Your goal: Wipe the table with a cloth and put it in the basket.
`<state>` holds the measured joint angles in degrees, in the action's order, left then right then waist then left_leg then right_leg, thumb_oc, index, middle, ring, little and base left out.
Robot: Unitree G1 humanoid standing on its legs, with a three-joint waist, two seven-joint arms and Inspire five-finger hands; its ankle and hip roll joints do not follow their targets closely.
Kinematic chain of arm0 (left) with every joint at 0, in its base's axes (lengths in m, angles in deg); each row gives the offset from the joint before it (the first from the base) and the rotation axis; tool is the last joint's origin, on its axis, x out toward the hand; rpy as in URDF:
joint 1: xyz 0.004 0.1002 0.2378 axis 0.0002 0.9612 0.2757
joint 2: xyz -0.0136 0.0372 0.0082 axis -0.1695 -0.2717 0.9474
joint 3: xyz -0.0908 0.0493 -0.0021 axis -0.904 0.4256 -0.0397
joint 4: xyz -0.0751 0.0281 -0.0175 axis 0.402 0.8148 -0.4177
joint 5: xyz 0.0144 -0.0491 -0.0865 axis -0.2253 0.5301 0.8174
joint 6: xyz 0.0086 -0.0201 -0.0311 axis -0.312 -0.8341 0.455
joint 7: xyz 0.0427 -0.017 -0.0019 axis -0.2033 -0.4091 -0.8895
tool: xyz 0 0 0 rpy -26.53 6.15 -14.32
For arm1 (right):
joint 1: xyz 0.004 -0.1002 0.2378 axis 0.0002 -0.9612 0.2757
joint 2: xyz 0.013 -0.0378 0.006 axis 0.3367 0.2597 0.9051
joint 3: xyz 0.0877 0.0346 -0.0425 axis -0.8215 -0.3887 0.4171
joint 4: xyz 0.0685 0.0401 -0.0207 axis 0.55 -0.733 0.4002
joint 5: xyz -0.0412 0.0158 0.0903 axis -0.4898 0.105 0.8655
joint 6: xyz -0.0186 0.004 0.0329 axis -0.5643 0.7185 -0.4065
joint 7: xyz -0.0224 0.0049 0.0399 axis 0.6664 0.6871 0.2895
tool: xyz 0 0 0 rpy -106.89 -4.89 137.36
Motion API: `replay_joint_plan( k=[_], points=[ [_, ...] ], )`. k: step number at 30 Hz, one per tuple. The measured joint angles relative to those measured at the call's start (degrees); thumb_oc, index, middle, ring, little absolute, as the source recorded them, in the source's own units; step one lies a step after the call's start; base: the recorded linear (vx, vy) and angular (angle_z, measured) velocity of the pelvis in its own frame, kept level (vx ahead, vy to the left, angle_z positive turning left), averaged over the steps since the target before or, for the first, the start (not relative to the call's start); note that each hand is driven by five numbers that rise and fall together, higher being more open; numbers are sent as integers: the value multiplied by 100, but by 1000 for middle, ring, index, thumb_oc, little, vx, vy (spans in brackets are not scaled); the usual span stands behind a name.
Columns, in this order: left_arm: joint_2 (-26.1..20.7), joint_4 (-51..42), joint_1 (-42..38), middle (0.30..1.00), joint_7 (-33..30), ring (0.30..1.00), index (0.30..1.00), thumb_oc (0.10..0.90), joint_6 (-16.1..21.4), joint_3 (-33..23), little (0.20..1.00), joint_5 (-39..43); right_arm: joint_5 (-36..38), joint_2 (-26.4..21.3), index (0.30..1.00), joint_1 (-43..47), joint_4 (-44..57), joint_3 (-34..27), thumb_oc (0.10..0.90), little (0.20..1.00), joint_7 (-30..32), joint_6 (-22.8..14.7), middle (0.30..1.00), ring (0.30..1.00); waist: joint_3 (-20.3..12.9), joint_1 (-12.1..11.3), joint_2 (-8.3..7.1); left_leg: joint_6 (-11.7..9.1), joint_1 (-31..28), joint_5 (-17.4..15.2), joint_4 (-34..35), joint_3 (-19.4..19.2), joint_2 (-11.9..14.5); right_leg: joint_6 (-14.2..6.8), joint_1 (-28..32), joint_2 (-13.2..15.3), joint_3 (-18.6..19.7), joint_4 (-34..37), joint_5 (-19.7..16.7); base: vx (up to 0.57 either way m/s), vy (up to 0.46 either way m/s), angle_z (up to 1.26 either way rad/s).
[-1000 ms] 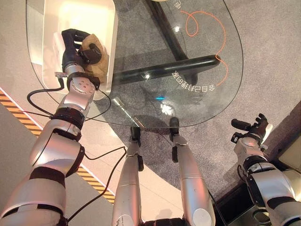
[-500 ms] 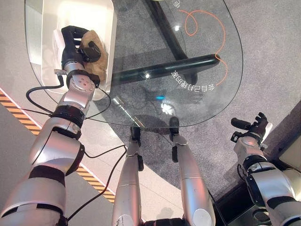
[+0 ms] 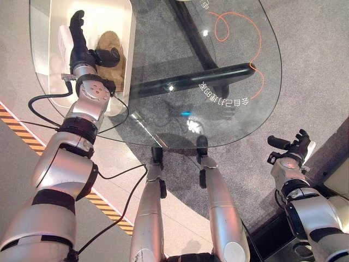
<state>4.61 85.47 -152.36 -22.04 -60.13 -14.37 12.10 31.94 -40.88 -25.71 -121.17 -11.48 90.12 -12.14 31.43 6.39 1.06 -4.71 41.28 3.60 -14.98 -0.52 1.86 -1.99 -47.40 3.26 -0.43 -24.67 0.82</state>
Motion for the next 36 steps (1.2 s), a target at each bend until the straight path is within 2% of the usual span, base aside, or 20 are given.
replay_joint_plan(
  k=[11, 17, 21, 25, 27, 29, 32, 36],
  points=[
    [-3, 1, -1, 900, -14, 900, 900, 800, 21, -1, 900, 2, 2, 0, 900, -13, -3, 2, 800, 900, -56, 0, 900, 900, 0, -2, 0, 0, -13, 0, -20, 1, -1, 2, 15, -1, 0, -19, -4, 1, -9, 0],
    [-160, -134, 140, 900, -32, 900, 900, 800, 368, -76, 900, 73, 4, 73, 900, -167, -1, 39, 800, 900, -212, 2, 900, 900, 0, -19, 0, 0, -225, 0, -9, 8, -2, 1, 230, 0, 0, -11, -12, 3, -11, 0],
    [-331, -709, 650, 900, -44, 900, 900, 800, 751, -422, 900, 276, 1, 91, 900, -461, 2, 67, 800, 900, -369, 12, 900, 900, -2, -70, 1, -4, -687, -5, 100, 9, 13, -9, 696, -11, -5, 118, -16, 18, -13, -1],
    [-478, -1161, 1387, 900, -47, 900, 900, 800, 1049, -999, 900, 503, -43, 106, 900, -887, 4, 32, 800, 900, -526, 27, 900, 900, -9, -169, 13, -12, -1448, 30, 439, 5, 95, -69, 1541, -79, -45, 648, -133, 31, -29, -5],
    [-554, -1238, 1835, 900, -18, 900, 900, 800, 1114, -1323, 900, 565, -55, 110, 900, -1146, 10, -154, 800, 900, -659, 36, 900, 900, -35, -202, 25, -28, -1918, 89, 766, -5, 114, -84, 1993, -88, -62, 950, -182, 54, 0, -1],
    [-672, -1291, 2088, 900, 7, 900, 900, 800, 1123, -1531, 900, 647, -73, 89, 900, -1355, 9, -290, 800, 900, -742, 38, 900, 900, -72, -289, 36, -25, -2146, 110, 936, -15, 130, -75, 2214, -70, -72, 1134, -186, 53, 7, -3],
    [-838, -1363, 2690, 900, 280, 900, 900, 800, 1126, -2206, 900, 1012, -194, 98, 900, -1709, 7, -483, 800, 900, -951, 154, 900, 900, -80, -387, 49, 14, -2652, 218, 1326, -49, 155, -96, 2740, -103, -83, 1540, -335, 60, 8, -3],
    [-802, -1419, 3708, 900, 765, 900, 900, 800, 1125, -2654, 900, 1326, -476, 107, 900, -2209, 56, -643, 800, 900, -1165, 202, 900, 900, -313, -453, 177, 46, -3181, 251, 1722, -60, 159, -109, 3362, -106, -147, 2091, -483, 74, 17, 3]
  ],
)
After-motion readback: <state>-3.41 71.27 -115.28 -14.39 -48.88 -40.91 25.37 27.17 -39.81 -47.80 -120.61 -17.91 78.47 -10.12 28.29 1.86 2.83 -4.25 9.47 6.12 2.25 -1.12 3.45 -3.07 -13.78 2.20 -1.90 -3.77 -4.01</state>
